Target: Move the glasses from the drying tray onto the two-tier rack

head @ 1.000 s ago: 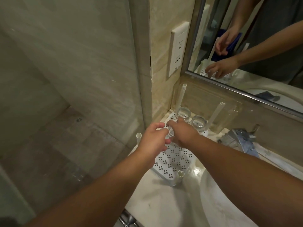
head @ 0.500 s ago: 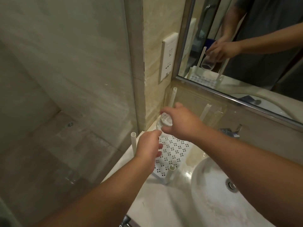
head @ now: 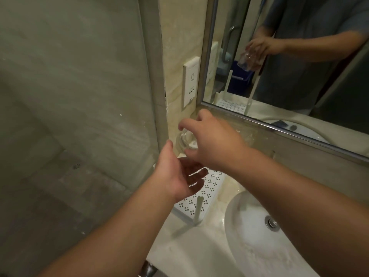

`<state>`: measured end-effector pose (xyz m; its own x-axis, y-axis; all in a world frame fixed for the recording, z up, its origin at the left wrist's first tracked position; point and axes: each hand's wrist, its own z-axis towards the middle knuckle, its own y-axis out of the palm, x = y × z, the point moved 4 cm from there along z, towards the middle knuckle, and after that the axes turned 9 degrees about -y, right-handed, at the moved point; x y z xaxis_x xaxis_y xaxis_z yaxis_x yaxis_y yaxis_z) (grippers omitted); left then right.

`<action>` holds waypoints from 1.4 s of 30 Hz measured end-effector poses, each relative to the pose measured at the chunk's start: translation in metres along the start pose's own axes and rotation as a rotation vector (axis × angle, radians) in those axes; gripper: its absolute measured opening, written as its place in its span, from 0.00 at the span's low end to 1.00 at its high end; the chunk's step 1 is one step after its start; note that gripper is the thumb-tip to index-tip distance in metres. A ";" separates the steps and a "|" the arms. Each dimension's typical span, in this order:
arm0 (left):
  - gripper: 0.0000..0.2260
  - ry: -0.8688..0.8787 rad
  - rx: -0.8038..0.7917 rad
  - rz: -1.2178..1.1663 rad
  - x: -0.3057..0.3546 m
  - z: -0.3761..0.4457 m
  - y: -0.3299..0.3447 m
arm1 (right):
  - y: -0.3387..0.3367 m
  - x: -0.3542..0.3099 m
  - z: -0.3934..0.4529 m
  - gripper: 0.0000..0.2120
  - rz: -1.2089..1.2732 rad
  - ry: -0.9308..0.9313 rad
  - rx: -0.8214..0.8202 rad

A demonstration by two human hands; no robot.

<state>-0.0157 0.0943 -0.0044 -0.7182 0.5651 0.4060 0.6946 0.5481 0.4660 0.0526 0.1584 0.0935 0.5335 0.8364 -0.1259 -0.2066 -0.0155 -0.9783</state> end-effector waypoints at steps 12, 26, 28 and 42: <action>0.40 -0.142 -0.164 -0.017 0.003 -0.029 0.010 | -0.005 -0.022 -0.032 0.25 -0.128 -0.114 0.100; 0.29 0.198 -0.227 0.125 0.009 -0.029 0.024 | 0.020 -0.004 -0.069 0.23 0.272 0.007 0.495; 0.29 0.287 -0.192 0.165 0.010 -0.034 0.026 | 0.021 -0.002 -0.075 0.22 0.334 0.017 0.548; 0.29 0.641 -0.223 0.318 -0.010 -0.036 0.031 | 0.007 0.016 -0.095 0.31 0.945 0.214 0.531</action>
<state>0.0122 0.0837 0.0340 -0.4149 0.1678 0.8943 0.8968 0.2416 0.3707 0.1375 0.1198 0.0685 0.0950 0.4985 -0.8617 -0.9045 -0.3182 -0.2838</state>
